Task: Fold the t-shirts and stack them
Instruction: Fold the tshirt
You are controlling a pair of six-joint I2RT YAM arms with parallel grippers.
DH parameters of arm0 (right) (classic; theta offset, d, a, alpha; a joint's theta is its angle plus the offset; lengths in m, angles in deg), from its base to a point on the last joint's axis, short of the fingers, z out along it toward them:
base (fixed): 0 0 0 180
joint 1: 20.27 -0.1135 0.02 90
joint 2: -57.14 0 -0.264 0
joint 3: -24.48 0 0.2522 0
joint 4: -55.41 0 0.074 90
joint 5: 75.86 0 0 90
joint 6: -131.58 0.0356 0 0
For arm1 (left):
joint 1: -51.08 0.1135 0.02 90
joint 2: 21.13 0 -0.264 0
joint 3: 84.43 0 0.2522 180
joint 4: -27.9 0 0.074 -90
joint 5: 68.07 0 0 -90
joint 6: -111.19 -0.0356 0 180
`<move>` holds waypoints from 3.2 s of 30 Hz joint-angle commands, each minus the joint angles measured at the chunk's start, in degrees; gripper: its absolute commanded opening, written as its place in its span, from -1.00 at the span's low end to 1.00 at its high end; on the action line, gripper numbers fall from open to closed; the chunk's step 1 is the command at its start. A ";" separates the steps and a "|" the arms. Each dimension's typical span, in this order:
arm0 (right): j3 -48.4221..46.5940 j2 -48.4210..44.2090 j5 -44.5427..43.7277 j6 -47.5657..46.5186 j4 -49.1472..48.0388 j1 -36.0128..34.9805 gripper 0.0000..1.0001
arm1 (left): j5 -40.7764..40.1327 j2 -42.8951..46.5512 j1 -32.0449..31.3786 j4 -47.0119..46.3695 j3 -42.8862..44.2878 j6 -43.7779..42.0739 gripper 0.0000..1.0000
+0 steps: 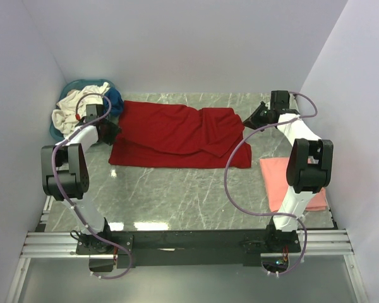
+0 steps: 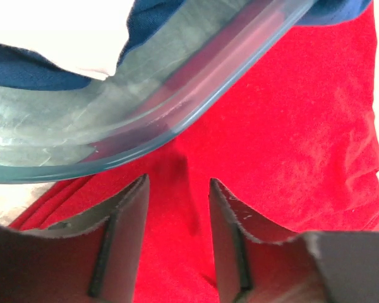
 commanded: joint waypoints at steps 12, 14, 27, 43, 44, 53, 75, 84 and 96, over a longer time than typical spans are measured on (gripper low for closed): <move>3.90 -7.28 -9.90 -3.56 -0.21 -7.78 -0.15 | -0.05 9.30 -2.88 -0.54 -8.36 1.24 -0.05; 5.92 -9.04 -11.92 -2.95 -1.26 -10.77 -0.15 | -2.77 12.98 -3.15 -1.58 -12.21 2.56 -0.07; 21.84 -9.58 -11.93 -0.14 -11.62 -16.06 -0.17 | -4.28 20.12 -3.15 -2.82 -18.57 4.06 -0.13; 22.46 -4.65 -11.14 1.01 -15.23 -18.08 -0.03 | -4.18 24.16 -3.15 -3.53 -22.43 3.53 -0.13; 22.54 -4.48 -11.05 1.09 -15.58 -17.99 -0.03 | -4.10 24.43 -3.15 -3.61 -22.52 3.53 -0.14; 21.32 -4.13 -10.44 2.33 -16.38 -18.52 -0.63 | -4.62 27.41 -3.06 -3.17 -24.37 3.18 -0.14; -9.35 13.44 -10.18 -0.39 -3.91 -21.51 -0.71 | -2.34 32.16 -3.15 -5.02 -31.92 3.27 -0.09; -16.29 13.81 -9.74 -5.32 -1.44 -21.51 0.09 | -4.09 33.65 -3.15 -4.76 -34.12 4.23 -0.06; -12.80 4.69 -12.99 -4.97 0.24 -20.54 0.11 | -7.78 33.40 -2.89 -5.37 -35.88 5.02 -0.04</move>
